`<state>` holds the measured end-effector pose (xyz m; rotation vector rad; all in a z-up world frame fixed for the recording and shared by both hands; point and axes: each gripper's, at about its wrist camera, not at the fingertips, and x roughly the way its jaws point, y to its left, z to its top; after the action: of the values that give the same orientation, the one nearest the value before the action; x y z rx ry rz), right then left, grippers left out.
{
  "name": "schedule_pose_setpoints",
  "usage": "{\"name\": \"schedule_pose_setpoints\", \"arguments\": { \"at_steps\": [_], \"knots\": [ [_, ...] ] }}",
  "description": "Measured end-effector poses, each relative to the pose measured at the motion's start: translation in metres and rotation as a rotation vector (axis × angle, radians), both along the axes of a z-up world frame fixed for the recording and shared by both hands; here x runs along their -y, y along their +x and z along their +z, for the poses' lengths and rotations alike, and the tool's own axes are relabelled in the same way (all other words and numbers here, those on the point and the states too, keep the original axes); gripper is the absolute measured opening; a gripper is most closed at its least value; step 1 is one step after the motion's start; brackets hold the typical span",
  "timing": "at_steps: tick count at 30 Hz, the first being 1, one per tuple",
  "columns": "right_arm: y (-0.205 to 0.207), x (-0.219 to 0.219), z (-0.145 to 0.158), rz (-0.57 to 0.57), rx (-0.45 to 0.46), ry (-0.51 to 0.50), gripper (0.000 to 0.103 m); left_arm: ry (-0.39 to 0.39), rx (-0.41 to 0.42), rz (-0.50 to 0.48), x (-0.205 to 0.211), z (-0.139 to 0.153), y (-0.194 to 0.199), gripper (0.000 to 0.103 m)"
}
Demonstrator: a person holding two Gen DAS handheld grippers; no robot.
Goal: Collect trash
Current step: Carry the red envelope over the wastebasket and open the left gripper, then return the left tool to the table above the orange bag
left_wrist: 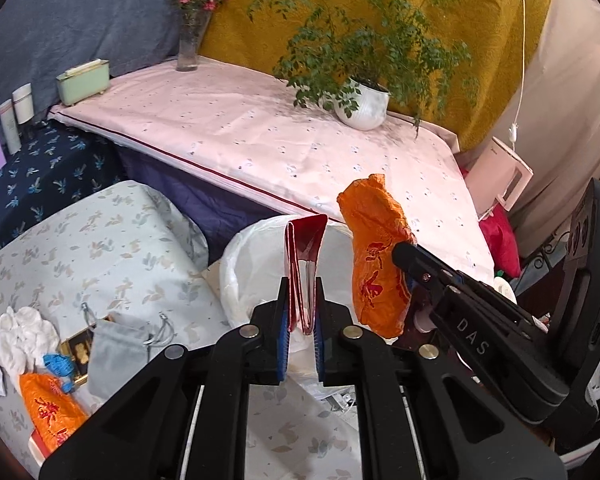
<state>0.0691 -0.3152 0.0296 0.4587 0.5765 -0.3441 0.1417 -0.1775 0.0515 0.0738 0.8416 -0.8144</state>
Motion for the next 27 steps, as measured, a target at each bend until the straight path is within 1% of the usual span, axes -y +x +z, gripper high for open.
{"name": "schedule_pose_setpoints", "arguments": {
  "at_steps": [3, 4, 5, 6, 7, 8, 11, 13, 16, 20, 23, 24, 25, 27],
  "knots": [
    [0.002, 0.005, -0.003, -0.009, -0.011, 0.003, 0.006, -0.002, -0.007, -0.009, 0.007, -0.003, 0.003, 0.013],
    [0.003, 0.006, -0.003, -0.011, -0.014, 0.003, 0.007, -0.003, -0.008, -0.012, 0.008, -0.004, 0.004, 0.016],
    [0.002, 0.008, -0.005, -0.014, -0.015, 0.005, 0.009, -0.004, -0.008, -0.015, 0.01, -0.006, 0.004, 0.017],
    [0.002, 0.008, -0.005, -0.023, -0.015, 0.004, 0.011, -0.006, -0.007, -0.017, 0.011, -0.007, 0.005, 0.023],
    [0.002, 0.009, -0.006, -0.03, -0.016, 0.002, 0.012, -0.007, 0.003, -0.011, 0.012, -0.007, 0.004, 0.034],
    [0.002, 0.01, -0.006, -0.031, -0.016, 0.004, 0.012, -0.007, 0.012, -0.009, 0.013, -0.007, 0.004, 0.037],
    [0.001, 0.012, -0.006, -0.039, -0.014, 0.007, 0.015, 0.003, 0.032, -0.009, 0.015, -0.008, 0.003, 0.038],
    [0.0, 0.012, -0.005, -0.039, -0.012, 0.005, 0.016, 0.005, 0.034, -0.007, 0.014, -0.008, 0.003, 0.038],
    [0.0, 0.01, -0.003, -0.032, -0.01, -0.001, 0.016, 0.004, 0.032, 0.005, 0.01, -0.008, 0.005, 0.039],
    [0.0, 0.001, 0.002, -0.025, -0.007, -0.026, 0.021, 0.001, 0.029, 0.03, 0.001, -0.007, 0.008, 0.04],
    [0.0, -0.006, 0.005, -0.014, -0.004, -0.035, 0.022, -0.003, 0.026, 0.051, -0.007, -0.006, 0.01, 0.041],
    [0.0, -0.008, 0.006, -0.01, -0.001, -0.037, 0.022, -0.005, 0.024, 0.056, -0.01, -0.005, 0.01, 0.042],
    [0.0, -0.009, 0.007, -0.008, 0.001, -0.04, 0.024, -0.008, 0.024, 0.066, -0.014, -0.005, 0.012, 0.044],
    [0.0, -0.013, 0.009, -0.005, -0.001, -0.052, 0.028, -0.011, 0.025, 0.078, -0.019, -0.004, 0.013, 0.044]
  ]
}}
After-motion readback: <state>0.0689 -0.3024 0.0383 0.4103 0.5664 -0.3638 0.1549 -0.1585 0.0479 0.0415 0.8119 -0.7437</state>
